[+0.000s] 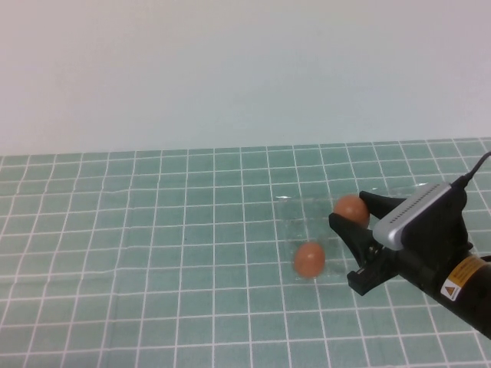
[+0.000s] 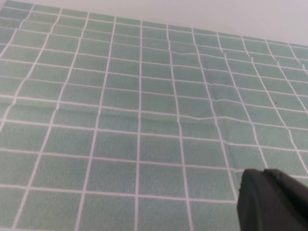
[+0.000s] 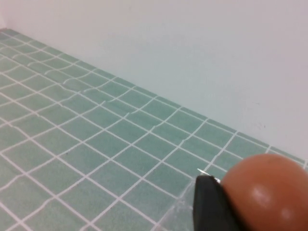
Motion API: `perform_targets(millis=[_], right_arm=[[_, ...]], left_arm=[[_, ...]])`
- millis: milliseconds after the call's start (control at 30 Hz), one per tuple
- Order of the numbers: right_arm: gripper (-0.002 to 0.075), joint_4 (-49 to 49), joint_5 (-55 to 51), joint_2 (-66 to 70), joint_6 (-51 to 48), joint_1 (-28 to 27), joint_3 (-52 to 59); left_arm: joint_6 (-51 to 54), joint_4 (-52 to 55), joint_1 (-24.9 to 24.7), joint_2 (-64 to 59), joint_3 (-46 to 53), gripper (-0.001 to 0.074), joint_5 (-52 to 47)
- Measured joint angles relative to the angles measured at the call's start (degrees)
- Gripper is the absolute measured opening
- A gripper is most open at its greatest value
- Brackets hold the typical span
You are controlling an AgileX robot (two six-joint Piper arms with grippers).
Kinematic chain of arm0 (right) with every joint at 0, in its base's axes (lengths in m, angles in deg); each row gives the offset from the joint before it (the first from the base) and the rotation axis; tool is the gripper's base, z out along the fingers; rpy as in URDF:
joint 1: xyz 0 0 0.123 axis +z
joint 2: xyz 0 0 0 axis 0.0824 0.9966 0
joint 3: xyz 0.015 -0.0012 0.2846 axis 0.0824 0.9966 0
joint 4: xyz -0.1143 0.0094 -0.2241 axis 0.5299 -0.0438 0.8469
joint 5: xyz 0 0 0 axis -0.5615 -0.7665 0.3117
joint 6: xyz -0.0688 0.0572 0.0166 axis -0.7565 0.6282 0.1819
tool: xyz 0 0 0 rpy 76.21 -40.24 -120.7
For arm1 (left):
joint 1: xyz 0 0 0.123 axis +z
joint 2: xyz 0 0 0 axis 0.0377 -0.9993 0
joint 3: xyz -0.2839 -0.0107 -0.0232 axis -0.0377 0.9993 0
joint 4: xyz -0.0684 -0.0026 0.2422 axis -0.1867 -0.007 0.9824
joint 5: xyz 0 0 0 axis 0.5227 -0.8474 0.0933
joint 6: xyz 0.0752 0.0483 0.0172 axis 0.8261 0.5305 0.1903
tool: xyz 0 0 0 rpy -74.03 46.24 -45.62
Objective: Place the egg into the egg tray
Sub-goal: Place the egg in the egg tray
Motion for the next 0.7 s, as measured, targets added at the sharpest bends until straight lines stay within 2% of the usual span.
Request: perform_targets(millis=[233, 700], right_arm=[[0.0370, -0.2, 5.6, 5.6, -0.7, 0.0, 0.0], [0.0369, -3.3, 6.0, 12.3, -0.9, 0.0, -0.1]], left_arm=[[0.0, 0.0, 0.0, 0.0, 0.0, -0.0001, 0.0], [0.0, 0.0, 0.0, 0.0, 0.0, -0.0001, 0.0]])
